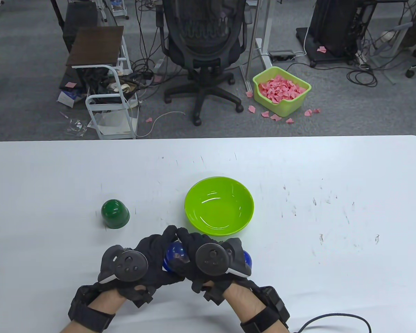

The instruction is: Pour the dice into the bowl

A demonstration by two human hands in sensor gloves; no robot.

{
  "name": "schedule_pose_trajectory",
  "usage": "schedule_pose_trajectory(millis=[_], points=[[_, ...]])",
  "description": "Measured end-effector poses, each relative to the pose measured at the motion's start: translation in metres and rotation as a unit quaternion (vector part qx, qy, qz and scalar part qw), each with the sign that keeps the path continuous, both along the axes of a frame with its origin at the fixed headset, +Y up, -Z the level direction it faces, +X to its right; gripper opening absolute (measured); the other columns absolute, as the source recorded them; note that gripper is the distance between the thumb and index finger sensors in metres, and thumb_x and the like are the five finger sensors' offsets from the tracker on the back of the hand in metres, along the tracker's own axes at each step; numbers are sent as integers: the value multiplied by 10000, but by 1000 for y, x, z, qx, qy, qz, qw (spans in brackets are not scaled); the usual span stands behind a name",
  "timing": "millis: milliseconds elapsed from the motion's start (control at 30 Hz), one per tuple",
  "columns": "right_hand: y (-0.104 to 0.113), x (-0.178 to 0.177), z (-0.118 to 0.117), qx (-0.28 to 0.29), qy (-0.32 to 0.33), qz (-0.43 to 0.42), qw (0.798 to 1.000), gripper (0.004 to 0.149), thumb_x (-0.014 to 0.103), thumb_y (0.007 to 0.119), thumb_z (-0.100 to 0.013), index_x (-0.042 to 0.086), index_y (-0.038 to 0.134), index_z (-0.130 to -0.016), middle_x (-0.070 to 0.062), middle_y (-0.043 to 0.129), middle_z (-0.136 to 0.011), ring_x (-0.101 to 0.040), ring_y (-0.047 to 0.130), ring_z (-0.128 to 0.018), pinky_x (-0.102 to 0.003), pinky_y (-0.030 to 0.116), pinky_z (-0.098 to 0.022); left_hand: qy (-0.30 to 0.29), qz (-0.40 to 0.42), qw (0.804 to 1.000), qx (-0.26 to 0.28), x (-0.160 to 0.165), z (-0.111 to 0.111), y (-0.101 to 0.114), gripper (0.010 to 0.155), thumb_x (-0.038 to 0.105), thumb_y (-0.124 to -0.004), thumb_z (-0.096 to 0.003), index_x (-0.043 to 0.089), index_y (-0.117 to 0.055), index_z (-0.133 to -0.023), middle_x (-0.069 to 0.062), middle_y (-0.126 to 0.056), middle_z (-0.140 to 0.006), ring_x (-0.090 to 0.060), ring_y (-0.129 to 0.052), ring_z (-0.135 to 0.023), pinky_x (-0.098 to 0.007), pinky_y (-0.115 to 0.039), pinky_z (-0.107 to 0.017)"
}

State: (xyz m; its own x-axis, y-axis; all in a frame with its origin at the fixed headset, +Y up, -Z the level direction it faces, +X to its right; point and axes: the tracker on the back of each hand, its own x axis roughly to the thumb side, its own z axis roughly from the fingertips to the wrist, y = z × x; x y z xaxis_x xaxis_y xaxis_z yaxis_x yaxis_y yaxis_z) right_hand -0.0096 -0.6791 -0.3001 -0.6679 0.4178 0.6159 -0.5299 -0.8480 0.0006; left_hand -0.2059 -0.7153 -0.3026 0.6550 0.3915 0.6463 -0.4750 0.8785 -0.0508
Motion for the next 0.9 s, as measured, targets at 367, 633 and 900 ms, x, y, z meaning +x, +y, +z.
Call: schedule_pose_trajectory(millis=[367, 633, 900], points=[[2, 4, 1, -5, 15, -20, 1000, 849, 562, 832, -429, -45, 625, -985, -337, 862, -826, -491, 940, -539, -616, 834, -419, -15, 13, 1000, -16, -1, -2, -1, 1159, 698, -942, -296, 141, -311, -1093, -167, -761, -990, -375, -868, -821, -620, -689, -729], [7, 14, 1, 35, 8, -40, 999, 835, 583, 808, -444, -10, 617, -1001, -305, 863, -845, -471, 941, -565, -609, 835, -433, 1, 5, 1000, -5, -5, -4, -7, 1132, 706, -900, -325, 181, -263, -1099, -134, -695, -1045, -357, -812, -890, -619, -657, -747], [21, 51, -8, 77, -51, -44, 995, 823, 576, 806, -452, 4, 616, -1012, -306, 855, -862, -482, 929, -584, -617, 822, -449, 22, 16, 999, -20, -16, -12, -12, 1119, 703, -884, -342, 186, -242, -1100, -135, -664, -1063, -361, -784, -912, -625, -640, -750]])
